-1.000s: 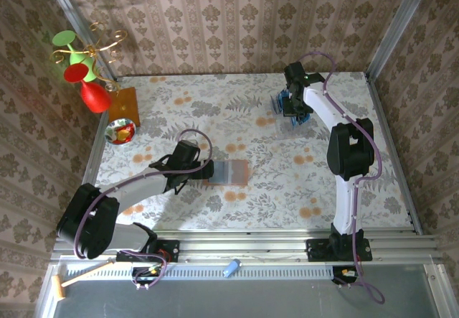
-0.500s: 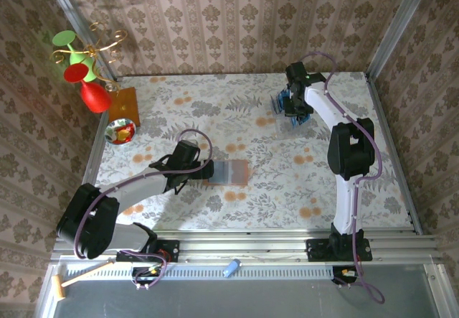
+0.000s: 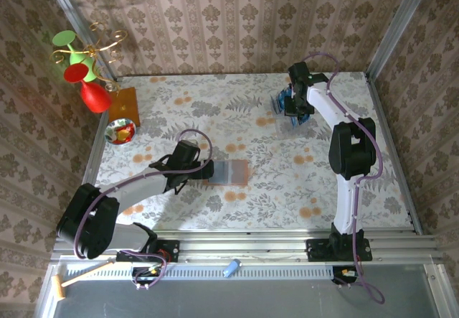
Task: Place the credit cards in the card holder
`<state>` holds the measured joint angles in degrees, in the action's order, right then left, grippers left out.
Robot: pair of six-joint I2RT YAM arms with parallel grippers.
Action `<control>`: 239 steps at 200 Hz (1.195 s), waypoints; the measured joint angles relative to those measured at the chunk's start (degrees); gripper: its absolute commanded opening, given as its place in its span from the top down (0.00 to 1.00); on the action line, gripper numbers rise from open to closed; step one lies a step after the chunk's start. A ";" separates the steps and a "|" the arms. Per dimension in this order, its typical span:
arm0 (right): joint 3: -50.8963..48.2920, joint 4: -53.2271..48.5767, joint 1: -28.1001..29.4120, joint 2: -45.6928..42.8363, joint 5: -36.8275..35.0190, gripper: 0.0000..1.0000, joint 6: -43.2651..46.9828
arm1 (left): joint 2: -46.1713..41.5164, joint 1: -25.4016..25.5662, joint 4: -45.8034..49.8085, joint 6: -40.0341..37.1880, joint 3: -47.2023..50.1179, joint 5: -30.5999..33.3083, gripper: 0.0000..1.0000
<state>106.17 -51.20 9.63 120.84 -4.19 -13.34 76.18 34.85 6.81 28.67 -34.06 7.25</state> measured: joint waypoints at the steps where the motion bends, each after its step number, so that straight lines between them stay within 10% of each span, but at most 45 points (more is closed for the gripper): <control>1: 0.00 -0.02 -0.02 -0.02 0.00 0.95 0.07 | 0.00 0.00 0.00 0.00 0.00 0.00 0.00; 151: 0.15 0.20 1.70 -9.09 1.05 1.00 1.97 | 0.00 0.00 1.20 -1.51 -2.80 0.07 0.00; 239: -33.73 19.56 19.32 -30.27 7.69 1.00 -16.50 | -0.09 -0.02 1.51 -1.51 -2.80 0.79 0.00</control>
<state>72.44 -31.64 28.95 90.56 3.51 -29.85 76.09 34.83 8.32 27.16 -36.86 8.03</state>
